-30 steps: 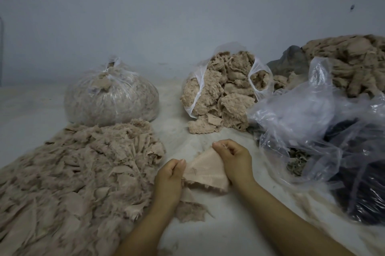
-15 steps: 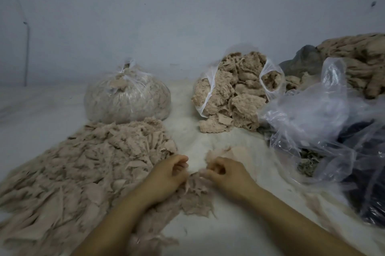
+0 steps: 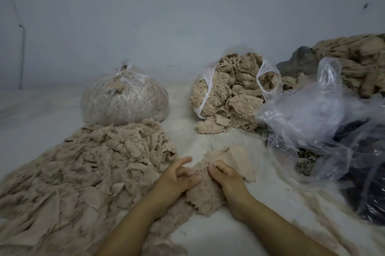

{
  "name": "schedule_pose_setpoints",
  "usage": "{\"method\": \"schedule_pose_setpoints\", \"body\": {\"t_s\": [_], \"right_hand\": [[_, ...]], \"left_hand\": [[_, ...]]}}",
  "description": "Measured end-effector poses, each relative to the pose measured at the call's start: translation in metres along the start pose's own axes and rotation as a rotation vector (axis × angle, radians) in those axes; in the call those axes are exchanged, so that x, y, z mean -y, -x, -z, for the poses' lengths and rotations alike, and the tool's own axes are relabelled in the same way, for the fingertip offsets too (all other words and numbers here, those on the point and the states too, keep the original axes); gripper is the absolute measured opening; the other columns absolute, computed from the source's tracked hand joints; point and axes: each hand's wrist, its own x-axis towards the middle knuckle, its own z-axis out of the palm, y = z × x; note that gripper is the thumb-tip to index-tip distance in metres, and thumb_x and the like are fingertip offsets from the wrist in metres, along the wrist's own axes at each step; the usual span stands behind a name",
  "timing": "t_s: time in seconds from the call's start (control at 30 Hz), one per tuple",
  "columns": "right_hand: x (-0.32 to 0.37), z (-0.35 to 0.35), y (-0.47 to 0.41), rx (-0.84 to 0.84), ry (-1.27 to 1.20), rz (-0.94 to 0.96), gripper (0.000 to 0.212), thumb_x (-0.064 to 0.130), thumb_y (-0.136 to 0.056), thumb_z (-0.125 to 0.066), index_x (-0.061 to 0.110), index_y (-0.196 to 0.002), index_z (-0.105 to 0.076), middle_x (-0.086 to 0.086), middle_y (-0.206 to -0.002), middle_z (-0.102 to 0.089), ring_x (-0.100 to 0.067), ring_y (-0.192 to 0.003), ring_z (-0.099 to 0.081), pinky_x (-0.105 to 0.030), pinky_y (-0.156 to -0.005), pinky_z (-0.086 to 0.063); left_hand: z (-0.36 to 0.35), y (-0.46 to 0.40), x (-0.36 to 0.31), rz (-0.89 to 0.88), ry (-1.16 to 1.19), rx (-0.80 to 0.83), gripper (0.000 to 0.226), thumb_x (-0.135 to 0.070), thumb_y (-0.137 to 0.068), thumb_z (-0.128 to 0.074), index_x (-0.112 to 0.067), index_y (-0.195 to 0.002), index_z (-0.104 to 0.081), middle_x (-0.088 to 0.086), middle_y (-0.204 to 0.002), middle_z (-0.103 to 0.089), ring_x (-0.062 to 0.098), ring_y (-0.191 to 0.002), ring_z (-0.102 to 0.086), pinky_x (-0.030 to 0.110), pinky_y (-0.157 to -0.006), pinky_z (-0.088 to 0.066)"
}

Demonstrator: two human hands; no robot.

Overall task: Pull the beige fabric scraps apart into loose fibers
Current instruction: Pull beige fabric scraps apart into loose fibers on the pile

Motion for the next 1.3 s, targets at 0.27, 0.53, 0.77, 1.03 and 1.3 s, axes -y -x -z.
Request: {"method": "schedule_pose_setpoints", "body": {"t_s": [0.27, 0.53, 0.77, 1.03, 1.3], "right_hand": [[-0.006, 0.008, -0.008, -0.167, 0.282, 0.154, 0.037, 0.016, -0.099, -0.048, 0.019, -0.062, -0.051, 0.009, -0.052, -0.053, -0.007, -0.050, -0.050, -0.021, -0.050, -0.042], [0.001, 0.003, 0.002, -0.029, 0.678, 0.579, 0.049, 0.003, -0.077, -0.050, 0.037, -0.113, -0.048, 0.008, -0.114, -0.051, 0.001, -0.109, -0.046, -0.010, -0.094, -0.035], [0.005, -0.003, -0.001, -0.184, 0.678, 0.649, 0.019, 0.022, -0.089, -0.059, 0.008, -0.083, -0.070, 0.005, -0.095, -0.063, -0.004, -0.099, -0.052, -0.022, -0.091, -0.037], [0.010, -0.002, -0.002, -0.307, -0.102, 0.134, 0.025, 0.022, -0.097, -0.051, 0.008, -0.076, -0.053, -0.004, -0.065, -0.057, -0.011, -0.058, -0.055, -0.026, -0.054, -0.047], [0.011, 0.002, -0.001, -0.113, -0.355, -0.092, 0.029, 0.017, -0.098, -0.047, -0.010, -0.103, -0.059, -0.028, -0.091, -0.068, -0.037, -0.075, -0.068, -0.041, -0.061, -0.059]], "left_hand": [[0.004, -0.001, 0.007, -0.003, 0.230, 0.025, 0.012, -0.016, -0.080, -0.063, -0.011, -0.071, -0.056, 0.008, -0.069, -0.054, 0.017, -0.062, -0.053, 0.027, -0.058, -0.042], [0.001, -0.003, -0.001, 0.097, 0.541, -0.133, 0.022, 0.002, -0.092, -0.049, -0.008, -0.110, -0.058, 0.015, -0.089, -0.072, 0.024, -0.075, -0.071, 0.032, -0.061, -0.059], [0.005, 0.000, -0.001, 0.050, 0.504, 0.040, 0.021, -0.018, -0.076, -0.063, -0.009, -0.091, -0.074, 0.016, -0.091, -0.071, 0.021, -0.076, -0.070, 0.030, -0.059, -0.057], [0.014, 0.002, -0.003, -0.031, 0.208, -0.024, 0.076, -0.031, -0.044, -0.094, -0.018, -0.110, -0.061, 0.002, -0.105, -0.064, 0.007, -0.091, -0.065, 0.017, -0.070, -0.052], [-0.015, 0.003, -0.015, 0.099, 0.338, 0.073, 0.020, -0.002, -0.081, -0.065, 0.000, -0.101, -0.063, 0.020, -0.097, -0.069, 0.027, -0.082, -0.068, 0.036, -0.070, -0.058]]}}
